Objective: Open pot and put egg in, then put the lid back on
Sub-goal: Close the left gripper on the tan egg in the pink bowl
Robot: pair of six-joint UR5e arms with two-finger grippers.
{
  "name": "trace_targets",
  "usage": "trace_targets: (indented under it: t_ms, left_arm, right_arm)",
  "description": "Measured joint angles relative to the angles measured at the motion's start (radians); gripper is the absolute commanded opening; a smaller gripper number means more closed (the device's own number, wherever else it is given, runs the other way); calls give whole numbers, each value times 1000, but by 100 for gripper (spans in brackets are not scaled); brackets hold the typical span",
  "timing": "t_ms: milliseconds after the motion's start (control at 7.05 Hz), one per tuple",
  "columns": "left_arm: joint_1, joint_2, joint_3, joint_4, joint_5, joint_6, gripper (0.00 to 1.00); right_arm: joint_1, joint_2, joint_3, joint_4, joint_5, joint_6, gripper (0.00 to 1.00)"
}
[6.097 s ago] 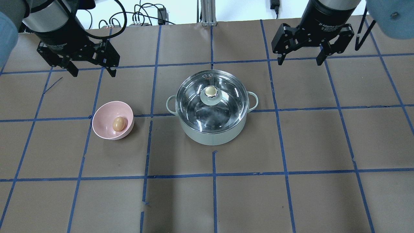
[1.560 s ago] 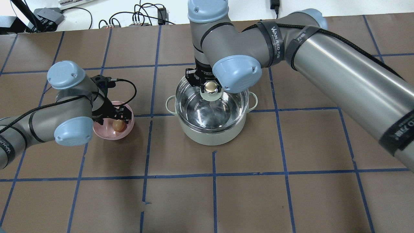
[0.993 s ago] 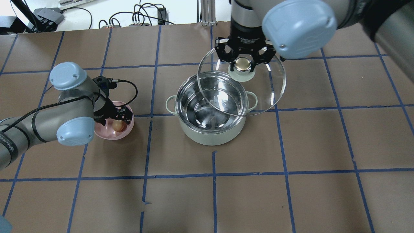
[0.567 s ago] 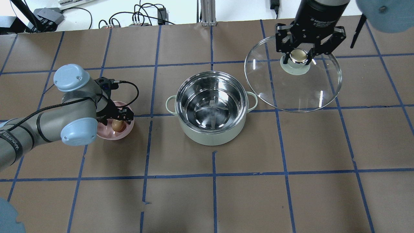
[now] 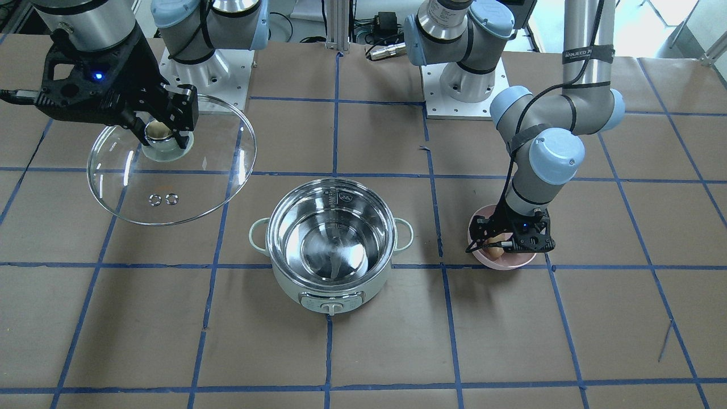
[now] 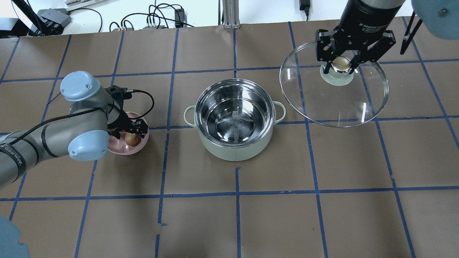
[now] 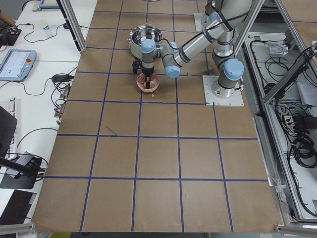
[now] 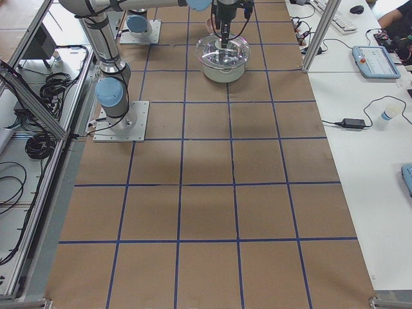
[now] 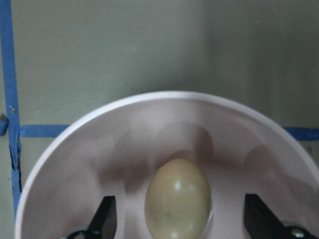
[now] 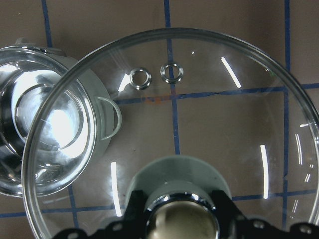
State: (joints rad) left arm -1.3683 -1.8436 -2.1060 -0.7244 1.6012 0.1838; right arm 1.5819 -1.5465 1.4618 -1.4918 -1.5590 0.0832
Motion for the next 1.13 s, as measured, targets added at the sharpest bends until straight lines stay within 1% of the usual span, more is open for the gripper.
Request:
trace_targets:
  t_ms: [142, 284, 425, 567, 709, 1134]
  left_arm:
    - [0, 0, 0, -1, 0, -1, 60]
    - [0, -1, -1, -1, 0, -2, 41]
    - [0, -1, -2, -1, 0, -4, 29]
    - [0, -1, -4, -2, -1, -6, 23]
    - [0, -1, -4, -3, -1, -7, 21]
    - [-1, 3, 7, -8, -1, -7, 21]
  right_arm:
    - [0, -8, 3, 3, 1, 4, 1]
    - [0, -13, 7, 4, 2, 6, 1]
    - [0, -15, 9, 5, 1, 7, 2]
    - [0, -16, 10, 5, 1, 7, 2]
    - [0, -16, 11, 5, 3, 7, 3]
    - [0, -15, 14, 5, 6, 6, 4]
